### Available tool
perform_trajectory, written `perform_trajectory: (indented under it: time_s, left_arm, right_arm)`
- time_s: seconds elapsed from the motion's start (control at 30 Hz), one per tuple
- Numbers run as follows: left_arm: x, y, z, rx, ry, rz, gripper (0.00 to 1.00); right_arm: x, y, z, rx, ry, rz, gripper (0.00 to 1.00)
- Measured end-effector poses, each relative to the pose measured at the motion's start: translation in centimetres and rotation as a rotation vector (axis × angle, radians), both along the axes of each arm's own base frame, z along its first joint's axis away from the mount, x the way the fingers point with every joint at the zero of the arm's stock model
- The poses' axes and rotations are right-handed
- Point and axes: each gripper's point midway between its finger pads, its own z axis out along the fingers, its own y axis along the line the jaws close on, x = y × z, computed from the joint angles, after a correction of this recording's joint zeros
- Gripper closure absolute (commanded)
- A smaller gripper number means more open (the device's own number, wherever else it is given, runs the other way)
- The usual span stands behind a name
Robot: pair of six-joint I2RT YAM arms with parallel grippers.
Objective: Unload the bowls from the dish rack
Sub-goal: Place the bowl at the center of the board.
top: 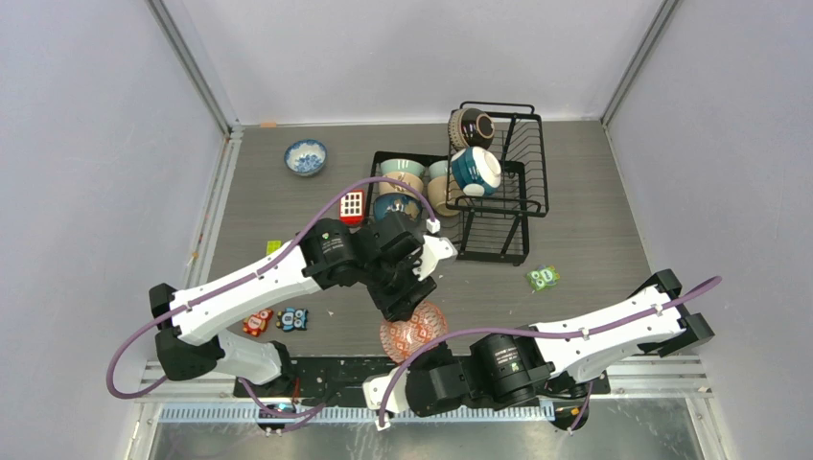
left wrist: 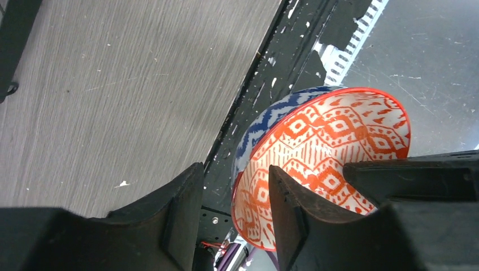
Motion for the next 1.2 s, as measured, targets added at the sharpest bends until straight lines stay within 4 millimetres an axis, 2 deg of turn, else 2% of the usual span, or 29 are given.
perform_trajectory:
  time_s: [0.1, 0.17, 0.3, 0.4, 0.5, 0.67, 0.77, 0.83, 0.9, 1.0, 1.03, 1.2]
  left_arm:
    - [0.2, 0.1, -0.2, 0.012, -0.008, 0.004, 0.67]
    - [0.3, 0.2, -0.3, 0.019, -0.013, 0.003, 0.69]
    - [0.4, 0.2, -0.9, 0.042, -0.012, -0.004, 0.59]
    - [0.5, 0.2, -1.1, 0.054, -0.014, -0.004, 0.59]
    - [0.5, 0.3, -1.2, 0.062, -0.02, -0.003, 0.67]
    - [0.4, 0.1, -1.4, 0.073, -0.024, -0.007, 0.97]
    - [0.3, 0.3, -1.6, 0.084, -0.032, -0.024, 1.0]
    - [0.2, 0.3, -1.6, 0.088, -0.031, -0.026, 1.0]
    - [0.2, 0.4, -1.6, 0.089, -0.031, -0.022, 1.0]
    - [0.7, 0.5, -1.7, 0.102, -0.051, 0.003, 1.0]
    - [0.9, 0.6, -1.7, 0.106, -0.058, 0.012, 1.0]
    - [2.0, 1.0, -1.8, 0.123, -0.093, 0.074, 1.0]
  right_arm:
    - [0.0, 0.0, 0.0, 0.0, 0.0, 0.0, 0.99]
    - [0.0, 0.0, 0.0, 0.0, 0.0, 0.0, 0.99]
    - [0.0, 0.1, 0.0, 0.002, -0.001, 0.002, 0.99]
    - [0.0, 0.2, 0.1, 0.006, -0.001, 0.003, 0.99]
    - [0.0, 0.2, 0.1, 0.008, -0.001, 0.003, 0.99]
    - [0.0, 0.3, 0.1, 0.01, 0.0, 0.002, 0.99]
    - [0.0, 0.1, -0.1, -0.001, 0.002, 0.003, 0.97]
    - [-0.1, 0.1, -0.1, -0.003, 0.002, 0.004, 0.8]
    - [-0.1, 0.1, -0.2, -0.005, 0.004, 0.003, 0.51]
    - [0.0, 0.2, -0.1, -0.005, -0.004, -0.003, 0.21]
    - [0.0, 0.4, -0.1, -0.007, -0.008, -0.003, 0.03]
    - [-0.1, 0.9, 0.1, 0.005, 0.002, -0.024, 0.0]
